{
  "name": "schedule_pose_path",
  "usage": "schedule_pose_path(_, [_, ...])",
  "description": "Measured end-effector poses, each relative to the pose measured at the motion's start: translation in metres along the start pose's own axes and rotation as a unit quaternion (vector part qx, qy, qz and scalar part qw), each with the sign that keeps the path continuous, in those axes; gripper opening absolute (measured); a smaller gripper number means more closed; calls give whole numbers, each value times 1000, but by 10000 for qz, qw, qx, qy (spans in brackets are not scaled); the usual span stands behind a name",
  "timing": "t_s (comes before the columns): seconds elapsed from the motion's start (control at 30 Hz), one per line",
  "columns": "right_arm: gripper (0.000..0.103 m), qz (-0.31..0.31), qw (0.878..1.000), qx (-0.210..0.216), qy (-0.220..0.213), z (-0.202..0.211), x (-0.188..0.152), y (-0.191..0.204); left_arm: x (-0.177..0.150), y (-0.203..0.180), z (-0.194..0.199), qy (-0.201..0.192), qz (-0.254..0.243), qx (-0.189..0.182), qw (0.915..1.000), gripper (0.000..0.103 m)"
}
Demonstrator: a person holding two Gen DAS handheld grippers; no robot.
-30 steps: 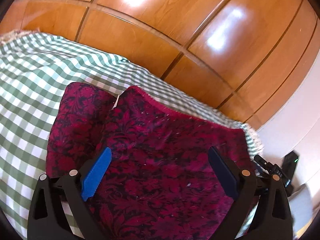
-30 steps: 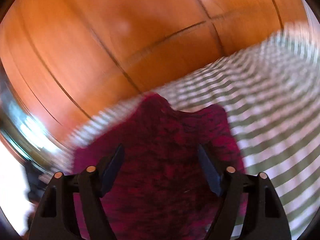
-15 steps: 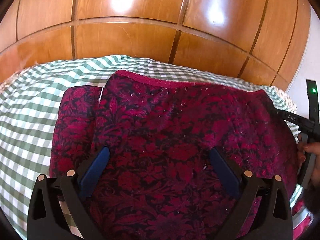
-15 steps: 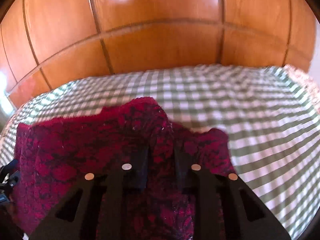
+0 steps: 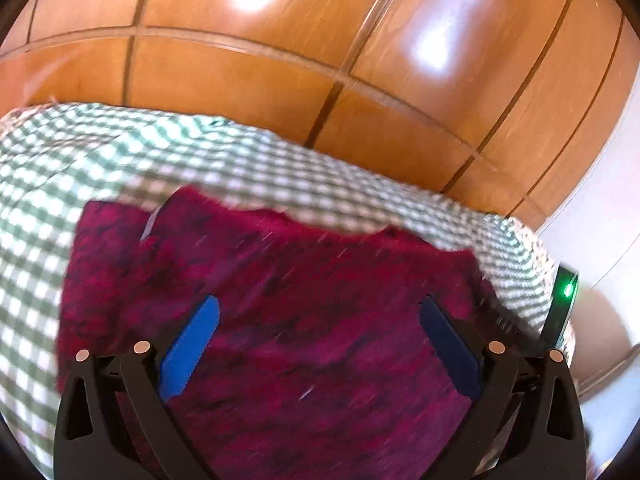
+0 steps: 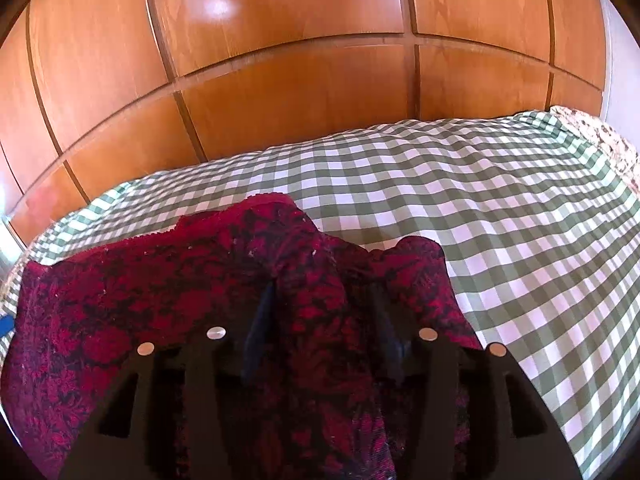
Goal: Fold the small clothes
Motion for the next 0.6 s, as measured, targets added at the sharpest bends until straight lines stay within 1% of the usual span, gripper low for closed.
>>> schedule_pose_path(0.03, [51,7,10000,-28,-16,1,0,1,4,-6,-6,8,-69,33,10000,99])
schedule_pose_path(0.1, [53,54,9999,-137,-52,-1,1,5,10,-19,-23,47,-367,181,9992,99])
schedule_pose_path(0.17, [55,100,9996,-240,-88,-1,2,8,10,-27,-51,204,-808,703,9940,99])
schedule_pose_path(0.23, [56,103,9995,-258,-115,-2,1,7,1,-23,-80,391,-1147,1135,9861,99])
schedule_pose_path(0.27, [56,97,9996,-257,-119,-2,0,7,-7,-16,-92,440,-1188,1136,9854,100])
schedule_pose_path(0.3, [56,97,9995,-260,-124,-2,0,7,-12,-10,-96,383,-1139,1055,9871,100])
schedule_pose_path(0.33, [56,108,9995,-273,-133,-1,0,7,-12,-6,-94,280,-1048,933,9897,100])
schedule_pose_path(0.47, [58,129,9992,-325,-167,-2,-2,8,-14,0,-89,193,-936,760,9925,100])
schedule_pose_path(0.6, [60,164,9988,-409,-204,-1,-2,10,-16,-1,-88,146,-938,750,9927,100])
Point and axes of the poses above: each gripper's, at about its wrist camera, not at the fingertips, and z roughly against the way its jaws point, y to its left, x to its top, the point moved 1 cm from there along -z, roughly the way its jaws point, and after that the axes turned 5 degrees about -x, right-handed, at the moved point
